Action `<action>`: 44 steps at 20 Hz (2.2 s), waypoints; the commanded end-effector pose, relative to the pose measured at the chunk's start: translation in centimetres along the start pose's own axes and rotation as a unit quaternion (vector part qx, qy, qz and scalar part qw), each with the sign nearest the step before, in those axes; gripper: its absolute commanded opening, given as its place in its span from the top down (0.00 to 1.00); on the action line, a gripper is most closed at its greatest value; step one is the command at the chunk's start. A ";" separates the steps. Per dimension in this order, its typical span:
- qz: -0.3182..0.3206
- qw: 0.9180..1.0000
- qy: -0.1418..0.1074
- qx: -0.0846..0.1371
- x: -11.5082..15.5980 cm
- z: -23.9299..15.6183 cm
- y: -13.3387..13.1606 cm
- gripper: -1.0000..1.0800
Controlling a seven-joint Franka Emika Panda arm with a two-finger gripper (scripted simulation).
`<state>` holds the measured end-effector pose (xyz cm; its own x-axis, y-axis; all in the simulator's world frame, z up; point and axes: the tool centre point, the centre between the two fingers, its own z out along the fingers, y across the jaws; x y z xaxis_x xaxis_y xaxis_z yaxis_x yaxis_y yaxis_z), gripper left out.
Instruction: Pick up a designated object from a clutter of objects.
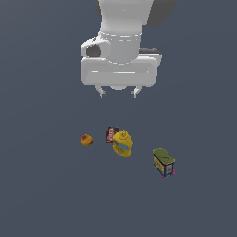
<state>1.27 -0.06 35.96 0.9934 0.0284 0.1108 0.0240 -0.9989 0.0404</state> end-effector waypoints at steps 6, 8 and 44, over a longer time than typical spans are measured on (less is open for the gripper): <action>-0.009 1.000 0.003 0.001 0.3 -0.3 -0.1 0.04; -0.016 1.000 0.006 0.001 0.5 -0.6 -0.3 0.04; 0.034 0.998 -0.045 0.017 -6.2 24.1 1.4 0.04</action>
<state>-1.59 -2.42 12.75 0.9991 -0.0334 0.0276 -0.0335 -0.9994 0.0025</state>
